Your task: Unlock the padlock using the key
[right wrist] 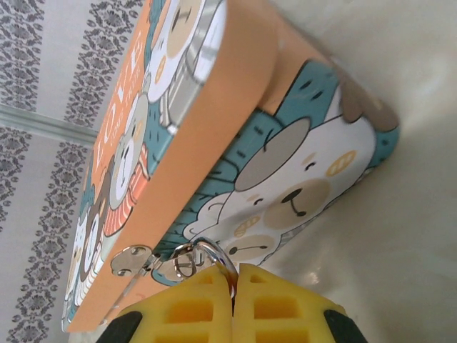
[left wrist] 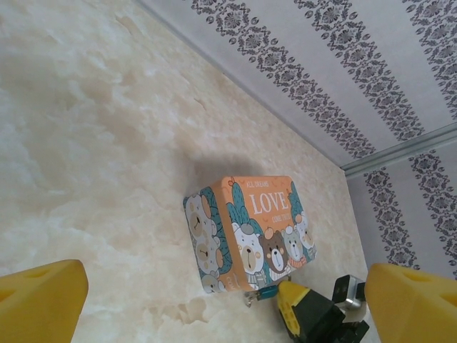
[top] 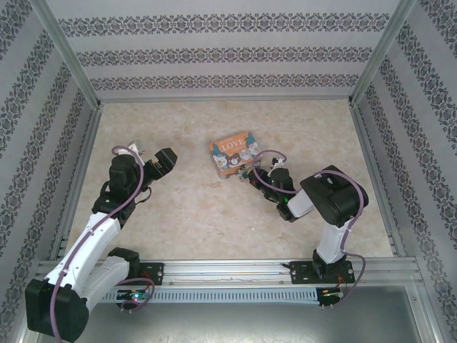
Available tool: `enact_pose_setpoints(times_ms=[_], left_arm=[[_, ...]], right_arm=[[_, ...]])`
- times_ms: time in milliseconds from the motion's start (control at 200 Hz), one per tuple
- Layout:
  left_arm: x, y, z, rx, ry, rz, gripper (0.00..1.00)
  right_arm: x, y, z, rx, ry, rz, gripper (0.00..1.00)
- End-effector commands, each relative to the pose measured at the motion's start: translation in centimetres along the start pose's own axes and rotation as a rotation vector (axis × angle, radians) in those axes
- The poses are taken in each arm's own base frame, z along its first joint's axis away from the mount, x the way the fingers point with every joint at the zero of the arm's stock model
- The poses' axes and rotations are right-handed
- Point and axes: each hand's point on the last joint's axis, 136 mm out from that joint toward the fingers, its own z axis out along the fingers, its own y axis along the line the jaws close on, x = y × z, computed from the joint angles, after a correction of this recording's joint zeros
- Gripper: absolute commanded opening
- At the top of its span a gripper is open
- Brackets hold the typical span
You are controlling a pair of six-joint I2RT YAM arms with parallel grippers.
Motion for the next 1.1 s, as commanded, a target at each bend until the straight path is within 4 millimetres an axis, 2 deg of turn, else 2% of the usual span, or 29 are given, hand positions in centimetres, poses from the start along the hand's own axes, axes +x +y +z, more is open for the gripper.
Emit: enact_pose_setpoints(times_ms=[0, 365, 600, 844, 1094], left_arm=[[-0.9, -0.3, -0.3, 0.033, -0.032, 0.031, 1.0], [-1.8, -0.1, -0.9, 0.03, -0.058, 0.057, 0.99], [-2.4, 0.1, -1.4, 0.024, -0.078, 0.097, 0.99], [-2.8, 0.4, -1.5, 0.016, -0.093, 0.116, 0.99], [-3.1, 1.0, -1.4, 0.007, -0.114, 0.115, 0.99]], right_arm=[[-1.7, 1.1, -0.7, -0.038, -0.06, 0.003, 0.01], [-2.0, 1.5, -2.5, 0.002, -0.05, -0.081, 0.0], [-1.5, 3.3, -4.0, 0.02, 0.04, -0.2, 0.0], [0.2, 6.2, -7.1, 0.051, 0.256, -0.375, 0.01], [3.1, 6.8, -10.7, 0.104, 0.49, -0.396, 0.0]])
